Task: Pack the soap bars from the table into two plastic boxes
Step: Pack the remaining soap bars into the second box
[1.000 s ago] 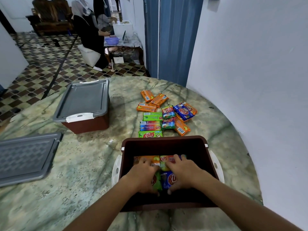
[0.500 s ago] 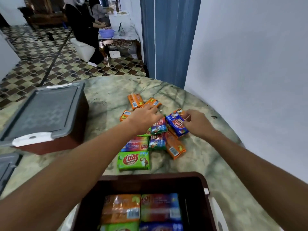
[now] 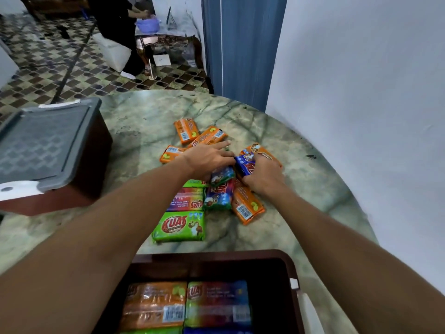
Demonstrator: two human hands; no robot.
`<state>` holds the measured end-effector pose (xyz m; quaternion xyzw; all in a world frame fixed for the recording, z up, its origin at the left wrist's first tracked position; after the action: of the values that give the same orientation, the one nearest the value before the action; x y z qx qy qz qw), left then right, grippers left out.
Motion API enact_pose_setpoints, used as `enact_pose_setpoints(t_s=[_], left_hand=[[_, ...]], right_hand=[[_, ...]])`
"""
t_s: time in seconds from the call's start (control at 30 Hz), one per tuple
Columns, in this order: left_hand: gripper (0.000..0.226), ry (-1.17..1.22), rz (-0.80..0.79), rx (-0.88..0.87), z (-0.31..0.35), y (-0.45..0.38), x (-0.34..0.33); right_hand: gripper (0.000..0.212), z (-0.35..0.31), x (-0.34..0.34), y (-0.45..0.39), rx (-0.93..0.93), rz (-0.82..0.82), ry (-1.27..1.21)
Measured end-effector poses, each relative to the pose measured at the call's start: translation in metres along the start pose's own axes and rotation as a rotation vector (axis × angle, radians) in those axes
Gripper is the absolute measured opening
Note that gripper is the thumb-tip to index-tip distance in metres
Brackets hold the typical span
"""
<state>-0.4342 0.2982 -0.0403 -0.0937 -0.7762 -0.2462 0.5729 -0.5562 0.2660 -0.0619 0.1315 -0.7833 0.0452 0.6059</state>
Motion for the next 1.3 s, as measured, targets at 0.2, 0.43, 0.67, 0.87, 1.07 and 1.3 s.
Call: enact_pose_setpoints(t_s=[0.2, 0.43, 0.67, 0.87, 1.07, 1.3], left_hand=[[0.084, 0.129, 0.095, 0.022, 0.013, 0.017, 0.020], [0.096, 0.419, 0.386, 0.050, 0.029, 0.132, 0.102], [0.079, 0.414, 0.201, 0.108, 0.101, 0.261, 0.095], [0.075, 0.323, -0.066, 0.234, 0.151, 0.267, 0.028], [0.050, 0.326, -0.070, 0.353, 0.135, 0.262, -0.008], [0.028, 0.338, -0.070, 0.355, 0.138, 0.256, -0.012]], right_hand=[[0.049, 0.017, 0.023, 0.039, -0.074, -0.021, -0.226], [0.052, -0.008, 0.110, 0.140, 0.160, 0.078, -0.348], [0.055, -0.055, 0.108, 0.266, 0.531, -0.175, -0.107], [0.063, -0.061, 0.032, 0.281, 0.609, -0.251, 0.264], [0.048, -0.070, 0.005, 0.282, 0.656, -0.170, 0.471], [0.035, -0.095, -0.014, 0.289, 0.717, -0.132, 0.541]])
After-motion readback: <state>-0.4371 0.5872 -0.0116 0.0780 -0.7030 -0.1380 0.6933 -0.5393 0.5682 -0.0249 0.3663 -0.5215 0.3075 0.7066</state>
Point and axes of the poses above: each hand's wrist, its own y-axis away from the middle knuckle, its own x-axis out of the back of the hand, z = x × y, the point moved 8 cm from there along -y, towards the middle knuckle, and after that the axes turned 8 degrees about y, right-handed, at the moved point
